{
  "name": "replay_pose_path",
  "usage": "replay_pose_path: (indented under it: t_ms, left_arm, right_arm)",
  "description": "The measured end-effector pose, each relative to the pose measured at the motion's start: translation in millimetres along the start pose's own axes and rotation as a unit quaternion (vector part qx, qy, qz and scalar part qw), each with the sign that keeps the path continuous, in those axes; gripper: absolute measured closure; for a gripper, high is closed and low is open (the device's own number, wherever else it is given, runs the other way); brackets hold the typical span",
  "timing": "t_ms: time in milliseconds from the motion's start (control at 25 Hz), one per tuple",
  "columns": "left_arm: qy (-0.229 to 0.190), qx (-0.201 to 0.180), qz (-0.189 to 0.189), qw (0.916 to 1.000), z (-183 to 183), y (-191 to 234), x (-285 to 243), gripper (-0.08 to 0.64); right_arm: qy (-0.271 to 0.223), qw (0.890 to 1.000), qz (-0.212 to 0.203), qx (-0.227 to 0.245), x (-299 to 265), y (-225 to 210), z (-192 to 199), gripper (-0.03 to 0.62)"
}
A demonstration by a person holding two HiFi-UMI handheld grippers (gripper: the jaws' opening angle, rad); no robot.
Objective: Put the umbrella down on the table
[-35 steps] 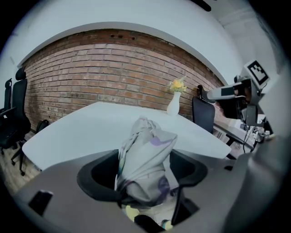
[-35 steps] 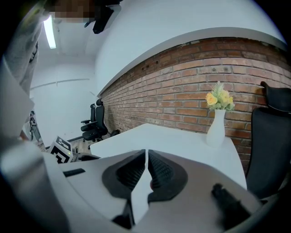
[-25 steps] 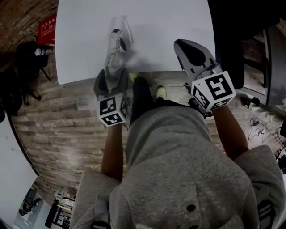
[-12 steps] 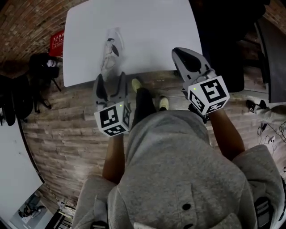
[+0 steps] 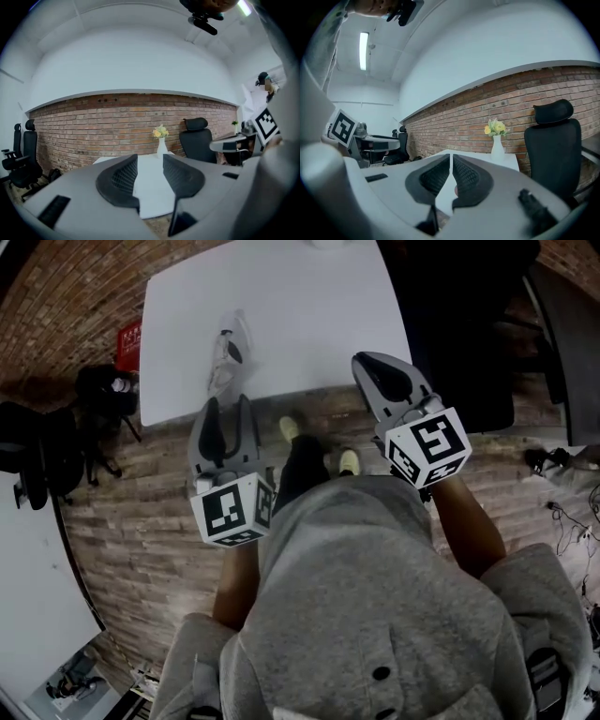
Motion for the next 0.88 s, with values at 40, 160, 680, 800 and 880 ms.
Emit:
replay_pose_path:
  t_ms: [40, 160, 680, 800, 880]
  left_arm:
    - [-0.007, -0.001, -0.004, 1.0, -4.7, -0.6, 2.2, 0.396]
    - [-0.021, -0.003, -0.006, 0.9997, -12.5, -9.1, 5.2, 0.47]
    - [-0.024, 0.012, 0.04, 0.9988, -9.3, -1.7, 21.6, 0.532]
    - [-0.019, 0.016, 0.026, 0.9993, -6.9, 18.5, 41.9, 0.532]
    - [-0.016, 0.018, 0.019, 0.9995, -5.3, 31.7, 57.6, 0.532]
  right_arm:
    - [-0.003, 1.0, 0.001, -0.001, 1.2, -0.3, -1.1, 0.555]
    - [-0.008, 1.0, 0.006, -0.004, 9.6, -5.6, -1.0, 0.555]
    - [0.003, 0.999, 0.042, -0.013, 28.9, 13.5, -3.2, 0.555]
    - [0.011, 0.998, 0.055, -0.013, 30.7, 33.1, -5.3, 0.555]
    - [0.016, 0.998, 0.059, -0.01, 33.6, 48.6, -7.4, 0.555]
Point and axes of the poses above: the fingertips, and each gripper's own axes: x backward along the fingers, y to its left, z out of its underside, the point moved 4 cm from there along x, backward along the fingers, and after that the axes turned 12 degrees about z, right-handed, at the moved point
